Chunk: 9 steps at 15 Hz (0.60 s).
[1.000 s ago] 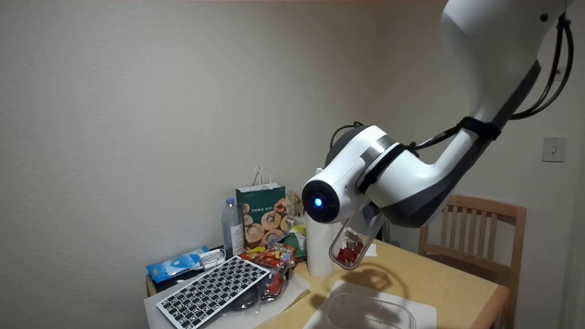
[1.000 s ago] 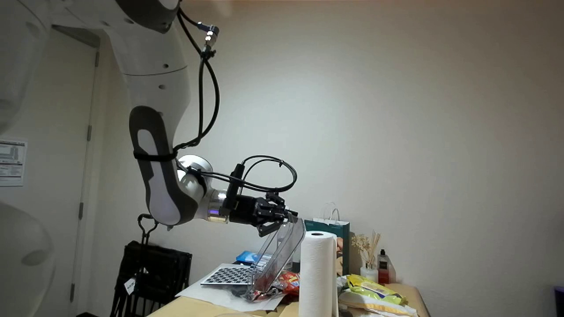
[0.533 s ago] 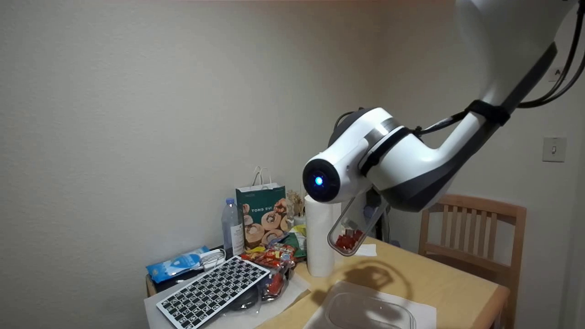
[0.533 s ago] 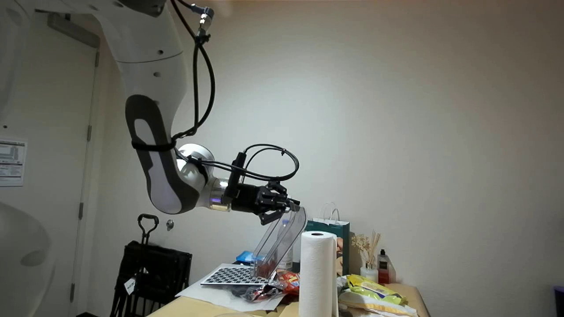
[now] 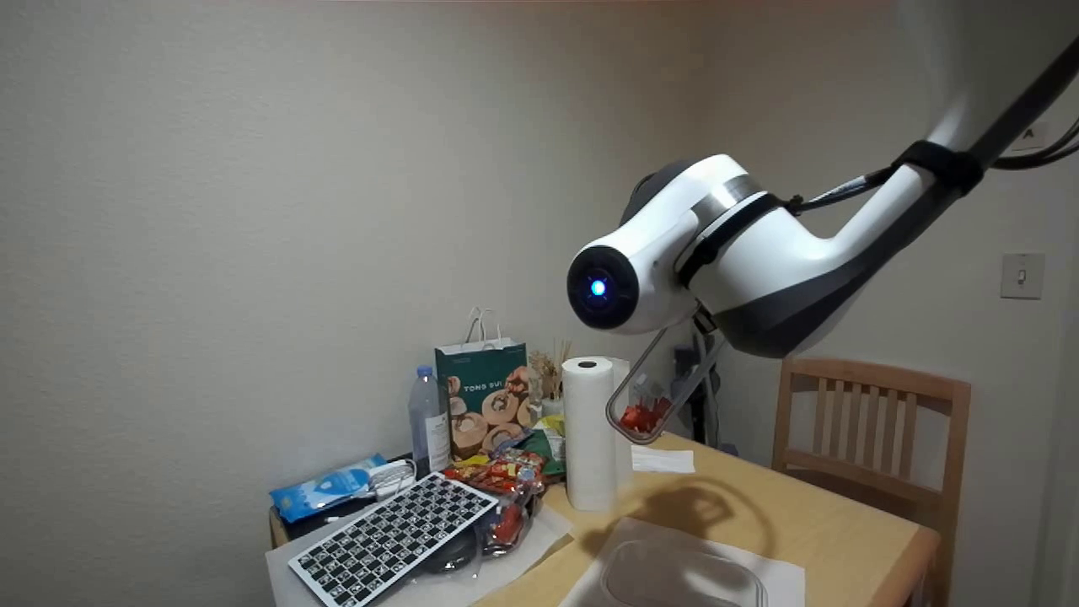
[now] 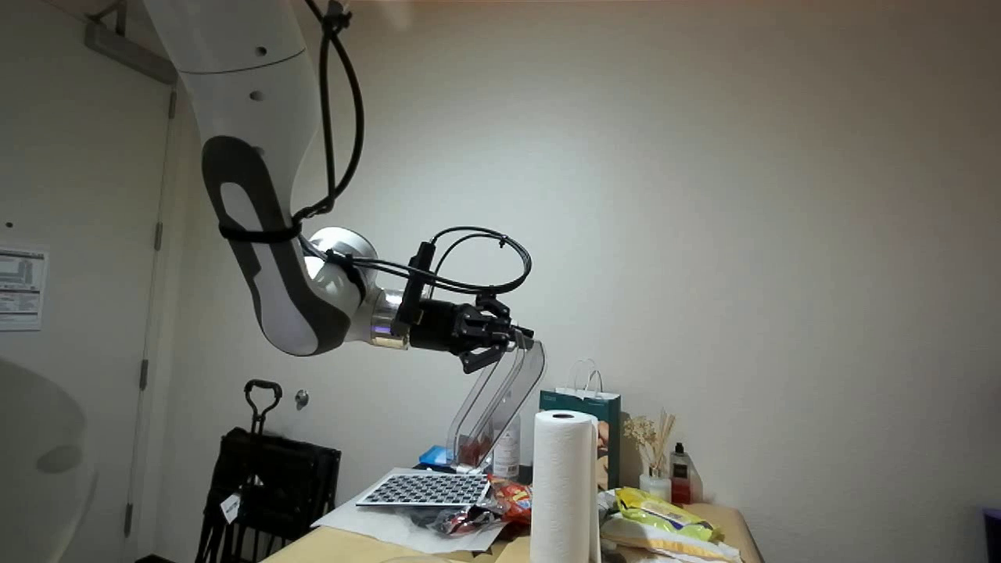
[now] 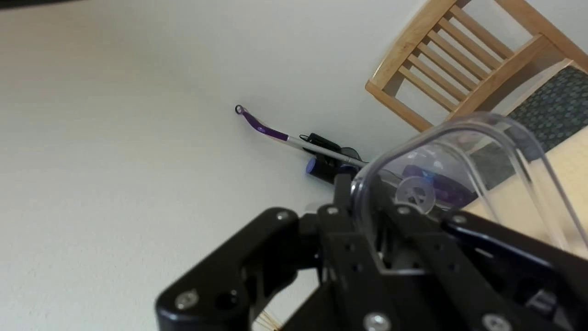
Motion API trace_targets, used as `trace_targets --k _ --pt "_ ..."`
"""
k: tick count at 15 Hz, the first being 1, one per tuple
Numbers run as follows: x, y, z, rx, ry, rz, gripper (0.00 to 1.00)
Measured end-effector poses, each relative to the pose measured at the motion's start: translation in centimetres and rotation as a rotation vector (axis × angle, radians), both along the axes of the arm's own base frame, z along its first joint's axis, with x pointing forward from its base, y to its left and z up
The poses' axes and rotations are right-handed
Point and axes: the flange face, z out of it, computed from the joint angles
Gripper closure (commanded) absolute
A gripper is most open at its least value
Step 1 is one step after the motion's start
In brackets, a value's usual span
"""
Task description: Pick up the bowl and pour it's contents in the bowl
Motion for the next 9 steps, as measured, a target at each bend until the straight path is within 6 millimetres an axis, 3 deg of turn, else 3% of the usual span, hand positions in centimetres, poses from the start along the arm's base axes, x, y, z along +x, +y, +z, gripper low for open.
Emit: trace_targets --k 3,9 --pt "0.2 0.8 0.2 -0.039 -0.011 0.043 0.97" --pt "-0.9 6.6 0.9 -0.099 -0.04 0.162 0.97"
